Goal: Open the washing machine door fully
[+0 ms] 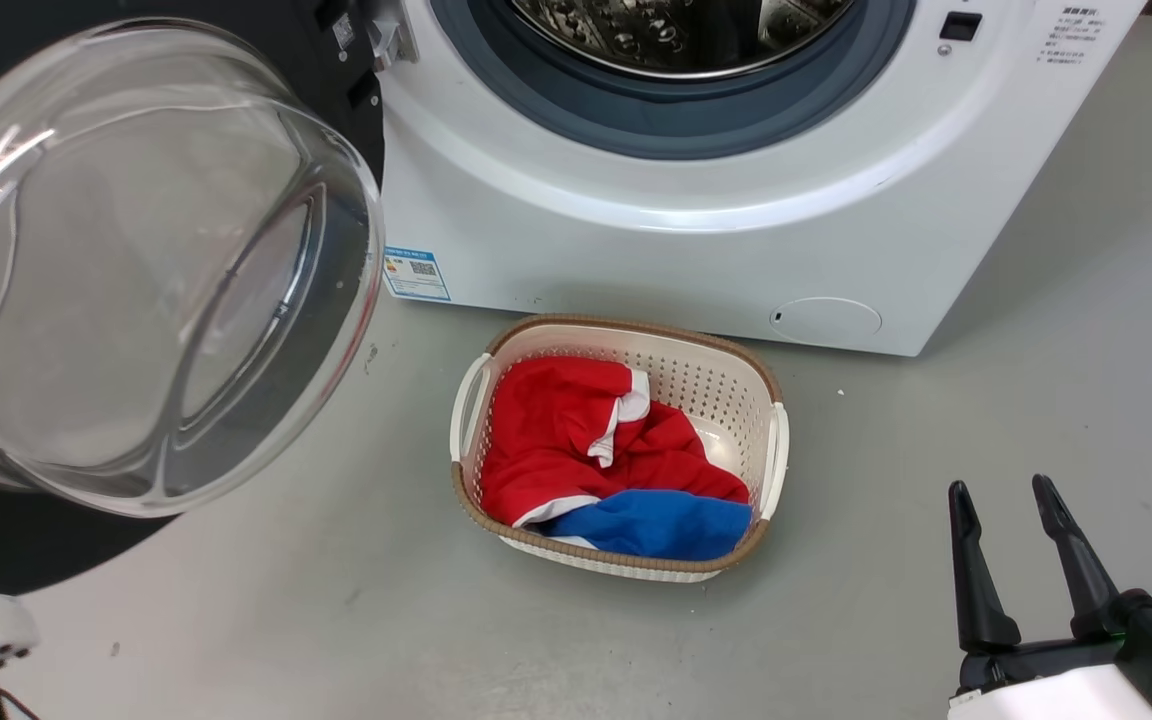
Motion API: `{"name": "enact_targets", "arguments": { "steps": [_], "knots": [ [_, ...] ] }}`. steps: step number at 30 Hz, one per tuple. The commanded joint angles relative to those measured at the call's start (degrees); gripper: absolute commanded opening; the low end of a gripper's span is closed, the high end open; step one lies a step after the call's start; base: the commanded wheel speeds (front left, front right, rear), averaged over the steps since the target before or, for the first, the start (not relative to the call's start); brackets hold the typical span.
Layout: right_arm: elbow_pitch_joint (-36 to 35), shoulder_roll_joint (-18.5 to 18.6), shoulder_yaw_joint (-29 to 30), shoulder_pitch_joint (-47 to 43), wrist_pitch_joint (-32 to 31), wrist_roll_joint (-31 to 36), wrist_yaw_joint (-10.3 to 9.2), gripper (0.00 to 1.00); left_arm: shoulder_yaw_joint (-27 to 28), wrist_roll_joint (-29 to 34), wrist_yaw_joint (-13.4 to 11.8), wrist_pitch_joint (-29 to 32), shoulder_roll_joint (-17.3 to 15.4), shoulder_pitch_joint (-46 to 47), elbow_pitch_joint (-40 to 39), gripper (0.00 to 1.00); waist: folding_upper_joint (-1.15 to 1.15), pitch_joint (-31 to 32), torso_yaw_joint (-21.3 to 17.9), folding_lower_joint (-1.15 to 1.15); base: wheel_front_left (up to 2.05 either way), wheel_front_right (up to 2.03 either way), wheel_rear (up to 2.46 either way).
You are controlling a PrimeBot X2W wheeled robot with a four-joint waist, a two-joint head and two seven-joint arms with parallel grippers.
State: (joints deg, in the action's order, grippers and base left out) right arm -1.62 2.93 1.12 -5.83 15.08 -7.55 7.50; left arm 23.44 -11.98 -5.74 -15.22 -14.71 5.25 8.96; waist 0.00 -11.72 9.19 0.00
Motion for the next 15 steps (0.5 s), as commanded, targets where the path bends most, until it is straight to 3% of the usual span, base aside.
{"name": "enact_targets", "arguments": {
  "steps": [1,15],
  "knots": [
    [-0.19,-0.11,0.05,0.78,0.12,0.36,-0.01,1.0,1.23,-0.41,0.15,0.13,-1.19,1.31,1.18,0.0,0.0,-0.4,-0.16,0.0,0.0,0.0,0.0],
    [-0.44,-0.1,0.6,2.18,0.12,0.91,-0.01,1.0,4.45,-1.77,4.83,0.13,-6.84,10.24,15.58,0.0,0.0,-2.86,-0.57,0.0,0.0,0.0,0.0]
  ]
}}
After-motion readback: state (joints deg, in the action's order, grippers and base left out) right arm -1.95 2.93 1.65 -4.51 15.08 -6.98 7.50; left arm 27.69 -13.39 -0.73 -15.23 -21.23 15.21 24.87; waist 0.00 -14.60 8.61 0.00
